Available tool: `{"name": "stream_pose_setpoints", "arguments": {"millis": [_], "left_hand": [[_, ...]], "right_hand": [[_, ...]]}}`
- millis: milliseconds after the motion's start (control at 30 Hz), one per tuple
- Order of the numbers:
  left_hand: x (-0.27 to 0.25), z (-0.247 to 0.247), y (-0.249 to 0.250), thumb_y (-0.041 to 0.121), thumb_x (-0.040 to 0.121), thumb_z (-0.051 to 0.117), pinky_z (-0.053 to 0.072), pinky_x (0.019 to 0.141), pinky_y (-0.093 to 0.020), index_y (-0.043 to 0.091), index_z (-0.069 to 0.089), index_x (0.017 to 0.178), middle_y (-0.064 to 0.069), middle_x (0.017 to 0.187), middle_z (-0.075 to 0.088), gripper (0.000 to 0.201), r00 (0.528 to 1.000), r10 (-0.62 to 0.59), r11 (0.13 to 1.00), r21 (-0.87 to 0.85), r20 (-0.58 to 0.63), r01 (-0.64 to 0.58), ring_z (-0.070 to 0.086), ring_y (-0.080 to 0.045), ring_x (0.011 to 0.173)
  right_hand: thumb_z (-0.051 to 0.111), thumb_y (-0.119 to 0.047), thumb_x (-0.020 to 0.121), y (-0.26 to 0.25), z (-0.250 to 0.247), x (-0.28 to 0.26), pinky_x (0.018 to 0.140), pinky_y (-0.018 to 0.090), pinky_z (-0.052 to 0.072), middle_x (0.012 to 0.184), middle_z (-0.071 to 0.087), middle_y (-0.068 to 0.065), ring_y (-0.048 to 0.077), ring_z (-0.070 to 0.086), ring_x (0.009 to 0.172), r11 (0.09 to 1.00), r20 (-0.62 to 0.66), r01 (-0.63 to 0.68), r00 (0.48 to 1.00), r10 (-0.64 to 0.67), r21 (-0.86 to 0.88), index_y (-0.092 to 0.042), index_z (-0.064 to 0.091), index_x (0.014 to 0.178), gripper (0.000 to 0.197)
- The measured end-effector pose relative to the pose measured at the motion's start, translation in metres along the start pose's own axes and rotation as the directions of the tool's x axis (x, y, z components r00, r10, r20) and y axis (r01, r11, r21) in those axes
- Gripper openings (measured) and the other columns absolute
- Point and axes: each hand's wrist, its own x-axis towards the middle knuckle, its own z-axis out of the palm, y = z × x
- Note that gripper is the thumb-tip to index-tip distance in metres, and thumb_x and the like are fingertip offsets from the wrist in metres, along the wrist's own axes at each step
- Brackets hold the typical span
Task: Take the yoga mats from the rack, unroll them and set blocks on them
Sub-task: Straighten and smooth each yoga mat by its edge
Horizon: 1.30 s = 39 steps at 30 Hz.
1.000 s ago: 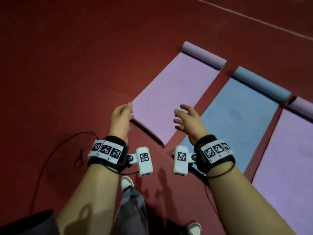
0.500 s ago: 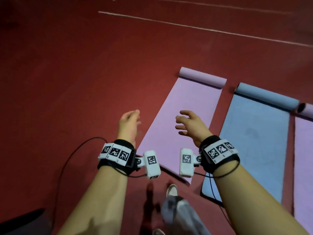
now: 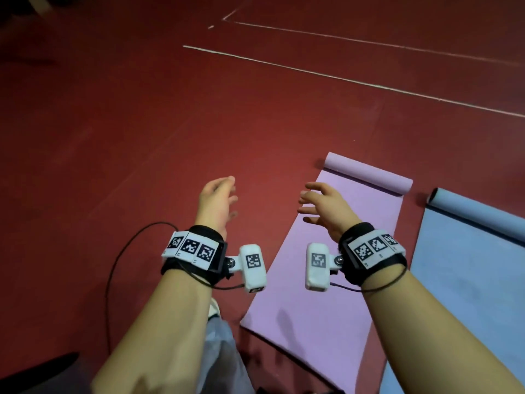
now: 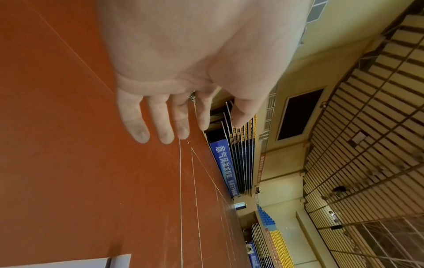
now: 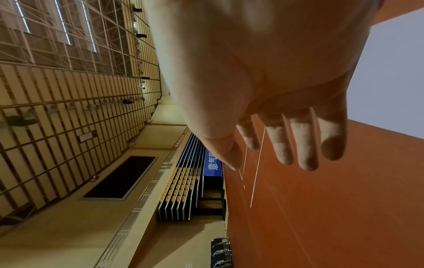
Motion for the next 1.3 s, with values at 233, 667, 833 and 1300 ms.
{"name": "stream_pose_setpoints", "arguments": {"millis": [233,667,833,1300], "left_hand": [[0.210,-0.031,0.058,0.031,0.097,0.058,0.047,0.074,-0.036,0.027,0.060,0.101,-0.003,0.114,0.064,0.006,0.992,-0.028,0.996,0.085,0.121,0.018,0.062,-0.019,0.101],[0.443,0.046,0.160,0.030,0.097,0.057,0.047,0.072,-0.034,0.026,0.060,0.100,-0.003,0.113,0.065,0.006,0.930,-0.082,0.971,0.237,0.360,-0.006,0.063,-0.020,0.102],[0.523,0.152,0.179,0.027,0.098,0.056,0.046,0.074,-0.034,0.024,0.059,0.101,-0.004,0.112,0.064,0.006,0.868,-0.096,0.948,0.310,0.488,-0.070,0.061,-0.019,0.100],[0.717,0.435,0.256,0.027,0.098,0.057,0.045,0.069,-0.033,0.025,0.059,0.096,0.000,0.104,0.063,0.003,0.744,-0.188,0.900,0.416,0.641,-0.131,0.061,-0.018,0.097]], "right_hand": [[0.059,-0.021,0.096,-0.046,0.105,0.162,0.074,0.034,0.051,0.101,0.064,0.006,0.022,0.065,0.083,0.997,-0.124,-0.025,0.992,0.035,0.078,-0.018,0.052,0.126,0.031],[0.058,-0.019,0.096,-0.139,0.145,0.345,0.077,0.037,0.052,0.101,0.062,0.008,0.025,0.064,0.084,0.970,-0.338,-0.020,0.936,0.103,0.241,-0.015,0.052,0.127,0.031],[0.056,-0.019,0.097,-0.155,0.095,0.429,0.070,0.033,0.051,0.102,0.061,0.010,0.024,0.062,0.084,0.949,-0.452,0.016,0.882,0.135,0.315,-0.012,0.051,0.129,0.034],[0.055,-0.014,0.097,-0.263,-0.060,0.662,0.060,0.028,0.044,0.090,0.058,0.008,0.021,0.057,0.073,0.861,-0.620,0.121,0.744,0.251,0.494,-0.010,0.050,0.130,0.034]]}}
